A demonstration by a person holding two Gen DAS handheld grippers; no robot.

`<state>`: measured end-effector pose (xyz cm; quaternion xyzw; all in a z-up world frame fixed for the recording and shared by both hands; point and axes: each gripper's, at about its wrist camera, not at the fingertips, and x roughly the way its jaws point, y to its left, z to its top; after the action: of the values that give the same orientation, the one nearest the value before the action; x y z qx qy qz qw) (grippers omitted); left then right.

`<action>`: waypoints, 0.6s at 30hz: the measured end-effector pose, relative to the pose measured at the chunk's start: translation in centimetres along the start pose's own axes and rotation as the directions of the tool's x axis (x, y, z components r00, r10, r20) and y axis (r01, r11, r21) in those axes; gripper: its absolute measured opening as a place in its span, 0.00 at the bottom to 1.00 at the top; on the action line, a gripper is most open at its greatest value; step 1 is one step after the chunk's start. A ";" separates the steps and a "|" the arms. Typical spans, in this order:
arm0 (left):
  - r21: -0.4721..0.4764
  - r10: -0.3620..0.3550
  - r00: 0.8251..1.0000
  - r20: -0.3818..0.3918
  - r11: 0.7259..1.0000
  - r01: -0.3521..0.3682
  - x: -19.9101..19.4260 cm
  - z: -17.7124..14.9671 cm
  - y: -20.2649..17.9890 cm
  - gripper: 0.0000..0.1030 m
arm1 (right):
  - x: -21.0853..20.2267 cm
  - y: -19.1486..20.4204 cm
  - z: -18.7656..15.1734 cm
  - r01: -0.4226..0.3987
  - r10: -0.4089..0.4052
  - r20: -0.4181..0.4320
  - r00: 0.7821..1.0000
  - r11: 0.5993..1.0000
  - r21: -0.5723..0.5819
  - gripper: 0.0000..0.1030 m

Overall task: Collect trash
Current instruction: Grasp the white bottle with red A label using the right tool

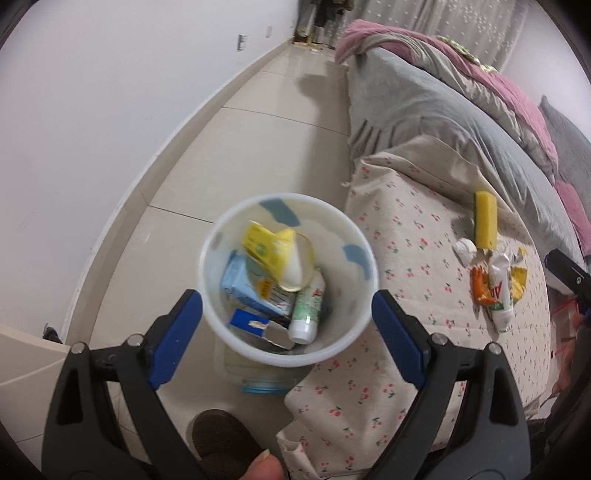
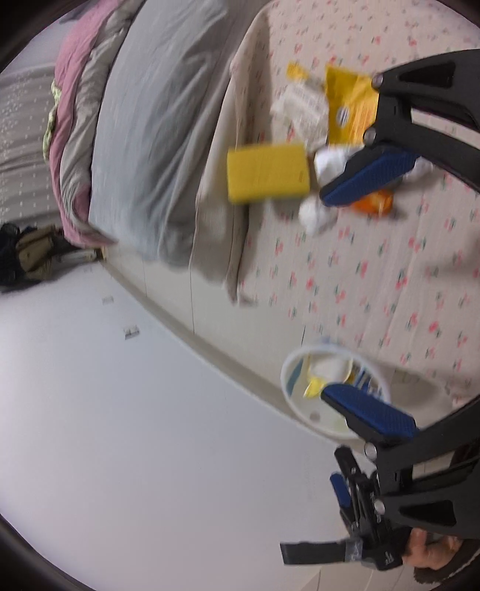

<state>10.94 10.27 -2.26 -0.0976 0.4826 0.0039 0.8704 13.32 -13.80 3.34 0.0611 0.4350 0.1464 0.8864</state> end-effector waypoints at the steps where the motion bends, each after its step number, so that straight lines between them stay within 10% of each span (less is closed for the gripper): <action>1: 0.009 -0.004 1.000 -0.003 1.000 0.004 0.1 -0.1 -0.5 0.90 | -0.4 -0.5 -0.2 0.012 -0.012 0.002 1.000 1.000 0.003 1.00; 18: 0.103 -0.035 0.999 -0.038 0.994 0.039 0.9 -1.0 -5.7 0.90 | 0.1 -8.3 -2.4 0.114 -0.102 -0.128 0.986 0.990 0.086 0.99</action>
<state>11.13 4.46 -2.57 -0.0612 0.4961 -0.0390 0.8652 13.21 -21.69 -0.21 0.0694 0.4980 0.0812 0.8606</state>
